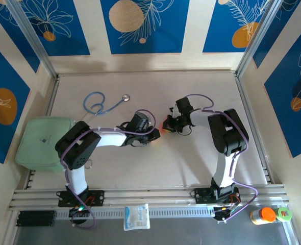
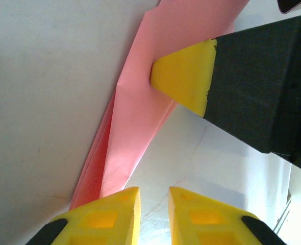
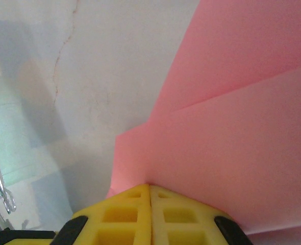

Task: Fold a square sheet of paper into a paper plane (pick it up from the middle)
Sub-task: Fold the wing for the fifth time at the center of the table.

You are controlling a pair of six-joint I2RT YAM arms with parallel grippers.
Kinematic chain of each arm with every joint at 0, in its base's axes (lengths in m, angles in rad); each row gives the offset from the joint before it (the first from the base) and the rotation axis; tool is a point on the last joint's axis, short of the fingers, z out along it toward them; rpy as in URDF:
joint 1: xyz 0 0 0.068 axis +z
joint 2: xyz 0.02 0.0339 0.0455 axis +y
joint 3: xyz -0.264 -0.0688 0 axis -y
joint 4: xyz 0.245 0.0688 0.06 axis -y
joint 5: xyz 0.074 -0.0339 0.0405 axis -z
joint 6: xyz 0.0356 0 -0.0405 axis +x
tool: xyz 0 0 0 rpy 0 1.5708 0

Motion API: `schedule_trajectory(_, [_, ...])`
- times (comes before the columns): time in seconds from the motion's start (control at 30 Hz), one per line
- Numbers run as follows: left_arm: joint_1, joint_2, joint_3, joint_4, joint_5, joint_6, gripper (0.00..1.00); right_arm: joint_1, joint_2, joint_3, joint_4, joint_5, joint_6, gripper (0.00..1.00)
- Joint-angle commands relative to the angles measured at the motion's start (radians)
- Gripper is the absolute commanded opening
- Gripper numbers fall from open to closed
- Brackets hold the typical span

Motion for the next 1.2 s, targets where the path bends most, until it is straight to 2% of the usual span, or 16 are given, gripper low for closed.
schedule_trajectory(0.0, [-0.006,0.023,-0.003,0.003,-0.003,-0.022,0.22,0.005,0.100,-0.044,-0.132,0.173,0.005,0.08])
schedule_trajectory(0.9, [0.005,0.027,-0.023,0.047,-0.049,0.023,0.22,0.005,0.110,-0.032,-0.153,0.189,0.007,0.08])
schedule_trajectory(1.03, [0.001,-0.014,-0.024,0.012,-0.045,0.086,0.22,0.004,0.111,-0.022,-0.163,0.191,0.009,0.08])
schedule_trajectory(1.17, [-0.008,-0.064,-0.025,-0.112,-0.098,0.226,0.26,0.004,0.113,-0.016,-0.167,0.195,0.011,0.08])
